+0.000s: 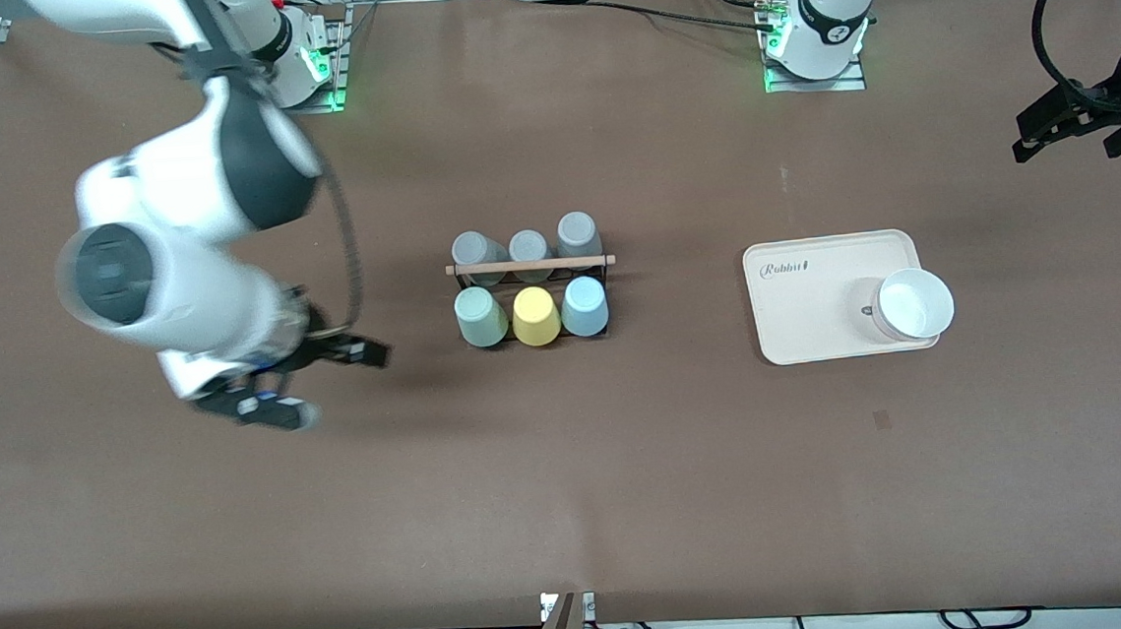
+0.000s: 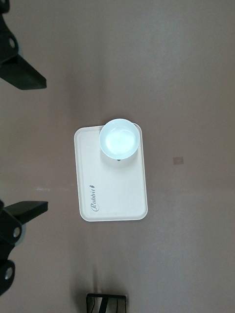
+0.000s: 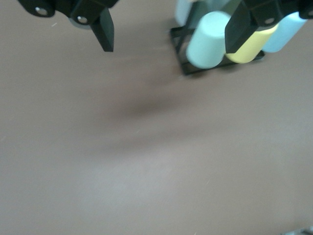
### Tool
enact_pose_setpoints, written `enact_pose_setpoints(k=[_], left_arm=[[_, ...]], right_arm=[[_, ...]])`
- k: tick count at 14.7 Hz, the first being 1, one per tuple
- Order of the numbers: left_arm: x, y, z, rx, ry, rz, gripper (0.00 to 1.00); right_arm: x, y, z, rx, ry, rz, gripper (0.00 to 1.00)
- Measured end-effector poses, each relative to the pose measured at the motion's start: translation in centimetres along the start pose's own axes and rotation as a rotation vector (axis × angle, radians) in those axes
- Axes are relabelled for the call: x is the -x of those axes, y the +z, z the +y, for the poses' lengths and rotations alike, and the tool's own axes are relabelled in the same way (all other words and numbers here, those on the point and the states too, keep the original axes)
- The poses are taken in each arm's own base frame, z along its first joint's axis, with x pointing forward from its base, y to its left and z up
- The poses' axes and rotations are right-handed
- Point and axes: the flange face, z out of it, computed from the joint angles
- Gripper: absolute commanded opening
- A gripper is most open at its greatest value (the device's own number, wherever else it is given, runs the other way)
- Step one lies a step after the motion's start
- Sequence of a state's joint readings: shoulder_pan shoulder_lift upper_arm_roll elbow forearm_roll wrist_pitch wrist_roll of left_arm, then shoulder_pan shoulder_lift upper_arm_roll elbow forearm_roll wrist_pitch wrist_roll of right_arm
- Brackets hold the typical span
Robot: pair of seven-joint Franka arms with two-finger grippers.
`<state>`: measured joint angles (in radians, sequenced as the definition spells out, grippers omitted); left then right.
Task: Hang scattered cups on rack with three cups
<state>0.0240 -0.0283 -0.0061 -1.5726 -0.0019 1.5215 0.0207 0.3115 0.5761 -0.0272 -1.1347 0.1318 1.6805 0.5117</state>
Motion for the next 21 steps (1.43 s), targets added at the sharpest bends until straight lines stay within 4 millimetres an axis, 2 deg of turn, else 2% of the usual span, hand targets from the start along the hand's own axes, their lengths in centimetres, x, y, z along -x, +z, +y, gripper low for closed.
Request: enact_pose_setpoints(k=[2, 4, 9, 11, 13, 15, 19, 21], left_arm=[[0.0, 0.0, 0.0, 0.0, 0.0, 0.0, 1.0], [0.0, 0.0, 0.0, 0.0, 0.0, 0.0, 1.0], [0.0, -0.2, -0.2, 0.0, -0.004, 0.007, 1.0], [-0.2, -0.5, -0.4, 0.0, -0.007, 0.016, 1.0], [-0.8, -0.9, -0.4, 0.0, -0.008, 0.027, 1.0], [-1.3, -0.9, -0.6, 0.0, -0.01, 0.029, 1.0], [-1.5, -0.6, -1.5, 0.0, -0.027, 0.021, 1.0], [-1.5, -0.7, -2.0, 0.0, -0.035, 0.022, 1.0]], right_arm=[[-2.3, -2.0, 4.7, -0.006, -0.046, 0.027, 1.0], [-3.4, -4.4, 8.9, 0.015, -0.09, 0.048, 1.0], [-3.2, -11.3, 16.7, 0.047, -0.152, 0.105, 1.0], [-3.1, -13.0, 19.9, 0.069, -0.178, 0.124, 1.0], [-3.0, -13.7, 22.6, 0.072, -0.212, 0.133, 1.0], [-2.5, -13.8, 23.5, 0.076, -0.234, 0.145, 1.0], [-0.4, -14.2, 23.3, 0.108, -0.254, 0.158, 1.0], [0.8, -13.5, 23.7, 0.11, -0.255, 0.159, 1.0]])
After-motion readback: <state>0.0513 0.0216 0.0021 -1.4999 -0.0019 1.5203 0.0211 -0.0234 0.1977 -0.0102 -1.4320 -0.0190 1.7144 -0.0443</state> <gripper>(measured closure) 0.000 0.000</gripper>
